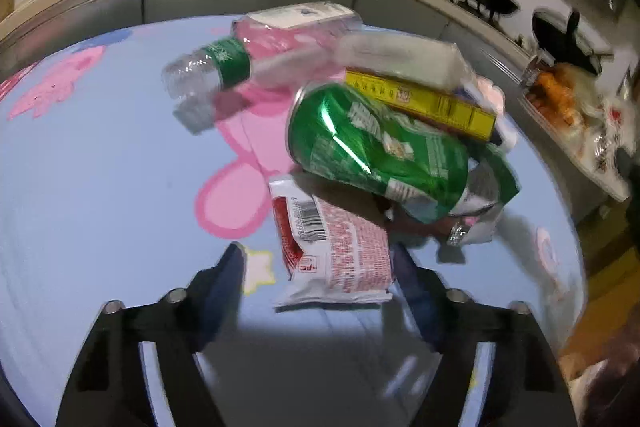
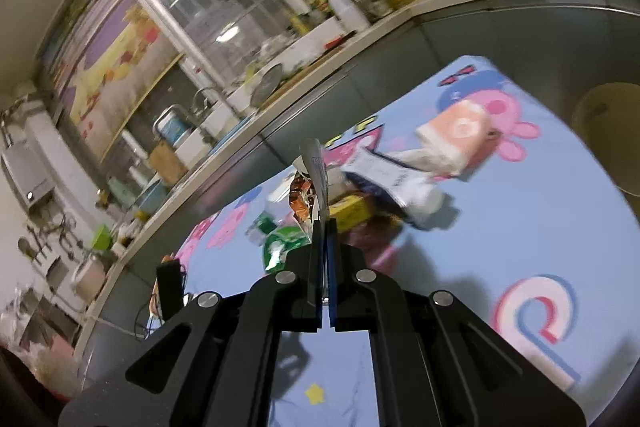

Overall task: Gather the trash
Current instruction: 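Grasp a white snack packet with the left gripper while the right gripper grasps an orange snack bag, then carry both snack bags to the beige bin and open both grippers over it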

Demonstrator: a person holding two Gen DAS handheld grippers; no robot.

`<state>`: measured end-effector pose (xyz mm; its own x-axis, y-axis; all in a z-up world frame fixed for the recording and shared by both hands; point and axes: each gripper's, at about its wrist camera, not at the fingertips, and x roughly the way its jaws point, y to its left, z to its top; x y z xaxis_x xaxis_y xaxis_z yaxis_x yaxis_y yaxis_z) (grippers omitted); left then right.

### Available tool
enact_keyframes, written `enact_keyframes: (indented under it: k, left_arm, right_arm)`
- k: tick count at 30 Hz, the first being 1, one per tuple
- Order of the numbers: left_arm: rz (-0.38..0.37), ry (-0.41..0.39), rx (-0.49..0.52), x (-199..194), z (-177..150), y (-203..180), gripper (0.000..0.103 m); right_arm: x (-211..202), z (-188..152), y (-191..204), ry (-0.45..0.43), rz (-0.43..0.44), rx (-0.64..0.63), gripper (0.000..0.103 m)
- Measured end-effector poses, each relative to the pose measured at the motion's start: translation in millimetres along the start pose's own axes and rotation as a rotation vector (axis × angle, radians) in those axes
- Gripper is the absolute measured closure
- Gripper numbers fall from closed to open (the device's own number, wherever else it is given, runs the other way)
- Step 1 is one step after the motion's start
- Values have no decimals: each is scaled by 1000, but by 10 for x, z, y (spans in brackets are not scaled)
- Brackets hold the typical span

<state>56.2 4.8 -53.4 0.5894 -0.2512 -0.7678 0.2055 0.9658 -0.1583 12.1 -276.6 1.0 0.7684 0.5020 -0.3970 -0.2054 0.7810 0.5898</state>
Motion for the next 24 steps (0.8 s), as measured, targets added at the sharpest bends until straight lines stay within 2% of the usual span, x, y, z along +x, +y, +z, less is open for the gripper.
enact_keyframes:
  k: [1, 3, 8, 10, 13, 18, 20, 22, 24]
  left_arm:
    - [9, 12, 22, -2, -8, -34, 58]
    - [-13, 19, 11, -76, -57, -15, 60]
    - [-34, 27, -4, -377, -305, 83, 60]
    - [-68, 35, -14, -535, -418, 105, 60]
    - [-106, 18, 20, -720, -416, -13, 60]
    - [-241, -17, 89, -810, -117, -401, 60]
    - [-352, -8, 85, -754, 62, -586, 60]
    - [-420, -5, 110, -680, 234, -781, 60]
    - [-451, -2, 166, -573, 407, -1047, 60]
  right_arm:
    - [-51, 8, -65, -8, -6, 7, 102]
    - [-177, 37, -198, -36, -20, 17, 102]
    - [-415, 126, -572, -92, -58, 55, 102]
    - [-477, 127, -744, -109, -77, 79, 101]
    - [-570, 133, -959, -138, -100, 108, 102]
    - [-687, 116, -1229, -170, -123, 151, 102]
    - [-764, 107, -1318, -188, -133, 161, 101]
    - [-871, 110, -1412, -215, -159, 160, 101]
    - [-1001, 135, -1494, -250, -196, 149, 101]
